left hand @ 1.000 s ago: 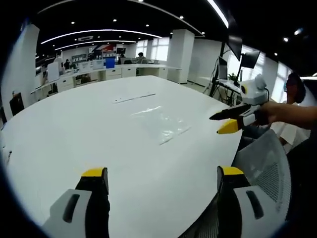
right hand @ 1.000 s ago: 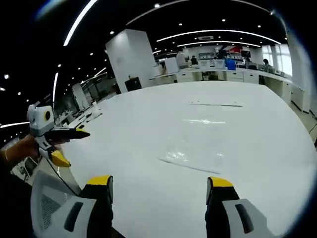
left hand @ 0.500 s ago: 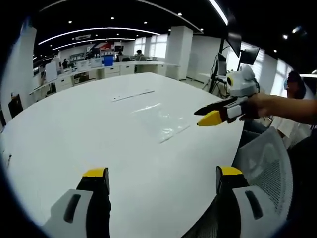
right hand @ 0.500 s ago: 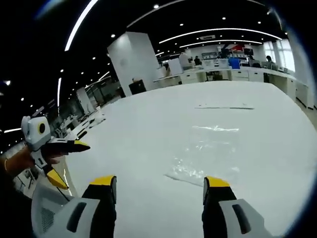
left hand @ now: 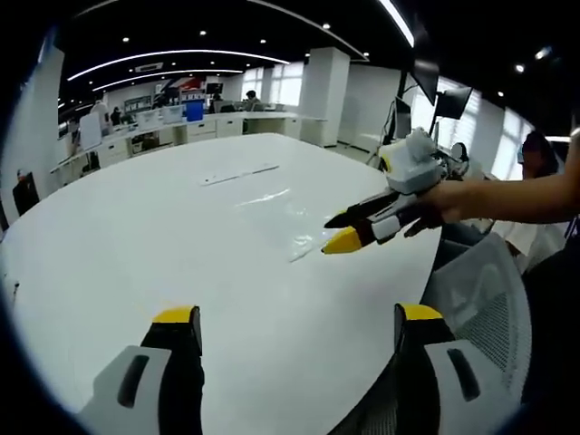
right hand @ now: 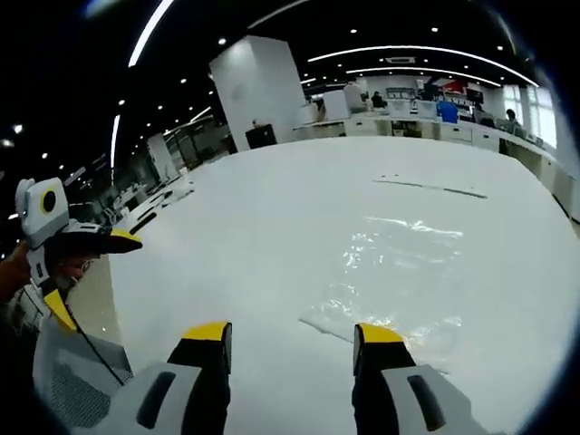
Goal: Open the resealable bag by pulling the two sides of the seal apart until the entire bag opening is separated and visibly accessible.
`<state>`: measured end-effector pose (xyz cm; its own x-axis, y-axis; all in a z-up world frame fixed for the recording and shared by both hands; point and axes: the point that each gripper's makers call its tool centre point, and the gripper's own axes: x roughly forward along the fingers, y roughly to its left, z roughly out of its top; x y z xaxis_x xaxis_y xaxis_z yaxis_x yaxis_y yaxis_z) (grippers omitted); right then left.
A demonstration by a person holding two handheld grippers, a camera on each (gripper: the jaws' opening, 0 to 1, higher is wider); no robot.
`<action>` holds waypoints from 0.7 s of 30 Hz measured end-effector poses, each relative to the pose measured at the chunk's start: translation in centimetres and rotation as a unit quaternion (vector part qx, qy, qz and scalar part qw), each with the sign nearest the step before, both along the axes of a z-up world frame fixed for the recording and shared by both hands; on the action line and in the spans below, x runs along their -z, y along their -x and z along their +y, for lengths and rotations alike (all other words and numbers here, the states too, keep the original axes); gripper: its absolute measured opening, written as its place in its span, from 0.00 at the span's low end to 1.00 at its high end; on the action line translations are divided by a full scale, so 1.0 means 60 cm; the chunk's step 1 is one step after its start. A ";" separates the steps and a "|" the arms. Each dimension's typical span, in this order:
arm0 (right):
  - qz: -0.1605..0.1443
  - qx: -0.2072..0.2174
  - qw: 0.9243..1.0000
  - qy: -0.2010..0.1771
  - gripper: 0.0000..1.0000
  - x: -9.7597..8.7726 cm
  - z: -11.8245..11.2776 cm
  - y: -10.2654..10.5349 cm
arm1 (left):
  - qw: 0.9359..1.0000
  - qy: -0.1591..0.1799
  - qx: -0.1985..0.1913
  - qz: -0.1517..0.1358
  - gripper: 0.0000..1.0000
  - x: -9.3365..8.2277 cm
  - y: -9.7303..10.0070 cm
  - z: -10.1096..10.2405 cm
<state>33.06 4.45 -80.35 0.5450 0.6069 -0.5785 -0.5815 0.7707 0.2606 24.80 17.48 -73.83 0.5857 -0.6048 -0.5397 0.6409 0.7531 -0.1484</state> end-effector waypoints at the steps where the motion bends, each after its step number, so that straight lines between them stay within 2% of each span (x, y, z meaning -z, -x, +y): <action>1: 0.001 0.004 1.000 -0.004 0.51 0.001 0.001 -0.003 | 1.000 0.000 0.000 0.001 0.86 0.001 0.001 0.000; 8: 0.005 -0.004 1.000 0.004 0.48 0.019 0.013 -0.017 | 1.000 0.004 0.005 0.013 0.86 0.012 0.006 -0.005; 13: 0.007 -0.016 1.000 0.019 0.35 0.036 0.016 -0.027 | 1.000 0.003 0.006 0.014 0.85 0.013 0.002 -0.004; 21: 0.014 -0.025 0.999 0.026 0.28 0.055 0.019 -0.033 | 1.000 0.003 0.007 0.016 0.85 0.012 -0.004 -0.003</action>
<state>35.04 5.58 -83.62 0.4981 0.6011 -0.6249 -0.6122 0.7542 0.2375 25.02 17.29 -74.57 0.5601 -0.6162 -0.5538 0.6458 0.7434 -0.1740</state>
